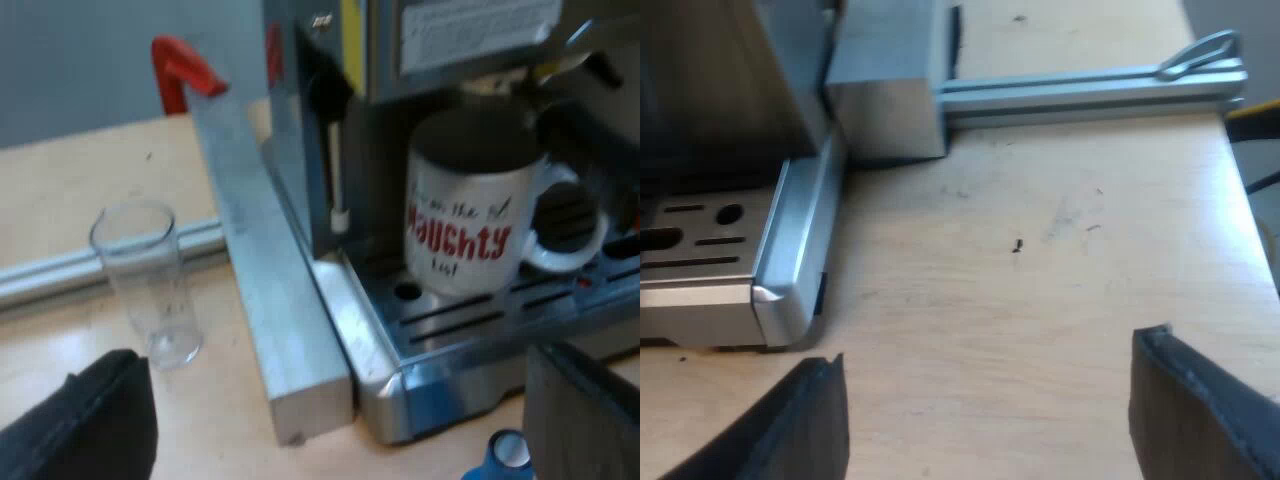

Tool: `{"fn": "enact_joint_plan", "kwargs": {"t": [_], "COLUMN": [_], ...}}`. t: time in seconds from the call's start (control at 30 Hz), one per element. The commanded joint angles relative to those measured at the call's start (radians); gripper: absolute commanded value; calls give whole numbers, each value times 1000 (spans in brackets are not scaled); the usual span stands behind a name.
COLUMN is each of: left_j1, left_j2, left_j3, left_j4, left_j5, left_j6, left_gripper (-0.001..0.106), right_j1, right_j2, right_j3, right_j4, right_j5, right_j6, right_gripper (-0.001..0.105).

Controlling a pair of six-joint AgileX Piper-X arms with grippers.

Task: Remove mug from coffee machine

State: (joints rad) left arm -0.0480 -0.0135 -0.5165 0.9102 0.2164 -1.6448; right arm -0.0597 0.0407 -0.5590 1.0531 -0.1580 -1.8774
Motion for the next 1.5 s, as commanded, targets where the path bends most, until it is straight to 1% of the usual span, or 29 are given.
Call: {"fn": "enact_joint_plan", "kwargs": {"t": [0.03, 0.17, 0.27, 0.33, 0.43, 0.47, 0.5, 0.53, 0.6, 0.63, 0.67, 0.73, 0.77, 0.83, 0.9, 0.97, 1.0, 1.03, 1.13, 1.27, 1.33, 1.4, 1.5], "left_j1": [-40, -87, -108, -135, -152, -153, -154, -155, -154, -154, -154, -154, -154, -154, -154, -154, -154, -154, -154, -154, -154, -154, -154], "left_j2": [-104, -95, -71, -26, 31, 31, 47, 66, 101, 122, 130, 134, 135, 134, 134, 136, 136, 136, 137, 137, 137, 137, 137], "left_j3": [-2, -2, -2, -2, 2, 2, 4, 9, 26, 45, 59, 78, 91, 112, 151, 177, 191, 202, 242, 278, 284, 293, 293], "left_j4": [-62, -79, -81, -113, -177, -180, -193, -206, -235, -268, -294, -317, -329, -343, -358, -366, -374, -380, -401, -426, -439, -447, -449], "left_j5": [5, 5, 5, 13, 57, 60, 67, 78, 114, 155, 186, 213, 216, 218, 256, 278, 278, 278, 278, 278, 278, 278, 278], "left_j6": [-12, -12, -12, -12, -12, -12, -12, -12, -12, -12, -12, -12, -12, -12, -12, -12, -12, -12, -12, -12, -12, -12, -12], "left_gripper": [77, 77, 77, 77, 77, 77, 77, 77, 77, 77, 77, 77, 77, 77, 77, 77, 77, 77, 77, 77, 77, 77, 77], "right_j1": [-5, 5, 46, 77, 113, 161, 161, 215, 227, 268, 283, 306, 317, 333, 352, 361, 363, 374, 386, 393, 393, 393, 393], "right_j2": [40, 98, 136, 156, 180, 205, 207, 232, 237, 255, 261, 267, 270, 271, 271, 271, 271, 273, 272, 273, 273, 273, 273], "right_j3": [-21, -25, -25, -25, -25, -25, -25, -25, -25, -25, -25, -25, -22, -10, 16, 40, 47, 78, 120, 158, 170, 209, 233], "right_j4": [-39, -115, -145, -160, -178, -205, -207, -238, -244, -260, -264, -265, -267, -288, -317, -339, -342, -381, -427, -478, -493, -529, -553], "right_j5": [-43, -115, -118, -118, -118, -116, -116, -116, -114, -106, -100, -82, -79, -78, -78, -78, -78, -64, -61, -63, -63, -66, -76], "right_j6": [-4, -4, -4, -4, -12, -12, -12, -21, -31, -80, -101, -129, -136, -142, -142, -142, -142, -142, -142, -142, -142, -142, -142], "right_gripper": [62, 62, 62, 62, 62, 62, 62, 62, 62, 62, 62, 62, 62, 62, 62, 62, 62, 62, 62, 62, 62, 62, 62]}}
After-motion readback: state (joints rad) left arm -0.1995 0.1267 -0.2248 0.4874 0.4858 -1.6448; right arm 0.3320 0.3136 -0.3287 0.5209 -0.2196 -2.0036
